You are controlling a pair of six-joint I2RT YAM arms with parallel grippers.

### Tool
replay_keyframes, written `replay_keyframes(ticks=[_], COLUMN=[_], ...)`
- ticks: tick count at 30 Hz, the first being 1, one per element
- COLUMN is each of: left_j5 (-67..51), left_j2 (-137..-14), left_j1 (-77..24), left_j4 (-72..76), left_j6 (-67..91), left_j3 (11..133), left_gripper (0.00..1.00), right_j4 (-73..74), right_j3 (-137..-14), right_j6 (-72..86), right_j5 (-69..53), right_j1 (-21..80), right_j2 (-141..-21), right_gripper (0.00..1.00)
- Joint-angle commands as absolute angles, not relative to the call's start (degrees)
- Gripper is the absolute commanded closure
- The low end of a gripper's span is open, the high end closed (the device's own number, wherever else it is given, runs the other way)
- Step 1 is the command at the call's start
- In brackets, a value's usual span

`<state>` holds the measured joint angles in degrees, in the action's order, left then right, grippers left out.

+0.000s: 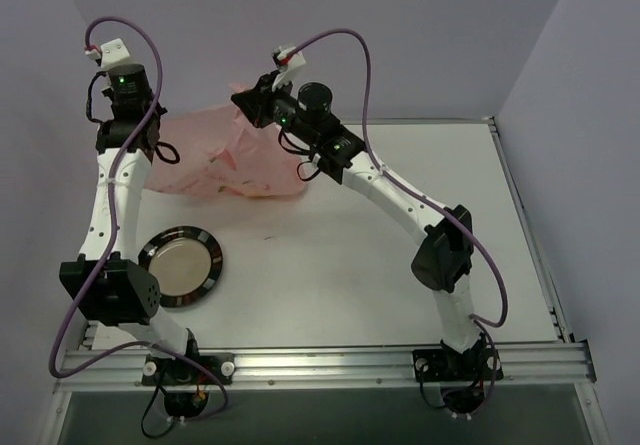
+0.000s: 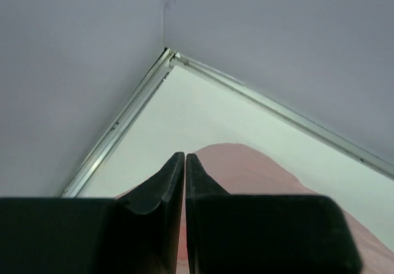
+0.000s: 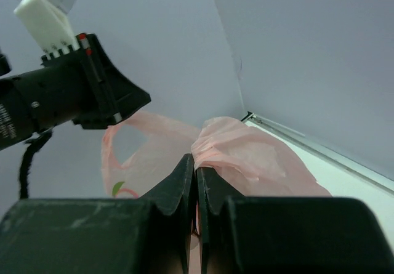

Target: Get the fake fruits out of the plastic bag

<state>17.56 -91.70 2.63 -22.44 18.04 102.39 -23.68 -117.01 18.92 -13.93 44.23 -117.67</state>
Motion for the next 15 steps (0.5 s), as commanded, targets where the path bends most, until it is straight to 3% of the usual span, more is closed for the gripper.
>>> replay_keyframes(ticks=[1, 2, 6, 9, 15], left_j5=[15.0, 14.9, 13.7, 14.0, 8.0], left_j2=[-84.0, -79.2, -67.4, -63.0, -60.7], left_j1=[3.9, 4.0, 5.5, 6.2, 9.7], left_j4=[-25.9, -26.1, -27.2, -29.8, -32.0], left_j6=[23.3, 24.9, 27.1, 26.6, 25.2], left_j3=[99.7, 94.4, 82.6, 78.5, 69.1], left_gripper=[0.95, 0.76, 0.25, 0.15, 0.12], right_j4=[-21.1, -21.1, -22.0, -23.6, -24.3], right_j3=[-120.5, -120.1, -117.3, -114.4, -110.7], right_j6=[18.7, 18.5, 18.7, 19.3, 19.3], right_j5=[-14.6, -14.5, -13.6, -13.0, -12.9], right_j1=[43.8, 43.7, 43.2, 43.2, 42.1], right_j2=[-120.9, -121.2, -120.8, -119.8, -118.1], right_gripper=[1.0, 1.0, 1.0, 1.0, 1.0])
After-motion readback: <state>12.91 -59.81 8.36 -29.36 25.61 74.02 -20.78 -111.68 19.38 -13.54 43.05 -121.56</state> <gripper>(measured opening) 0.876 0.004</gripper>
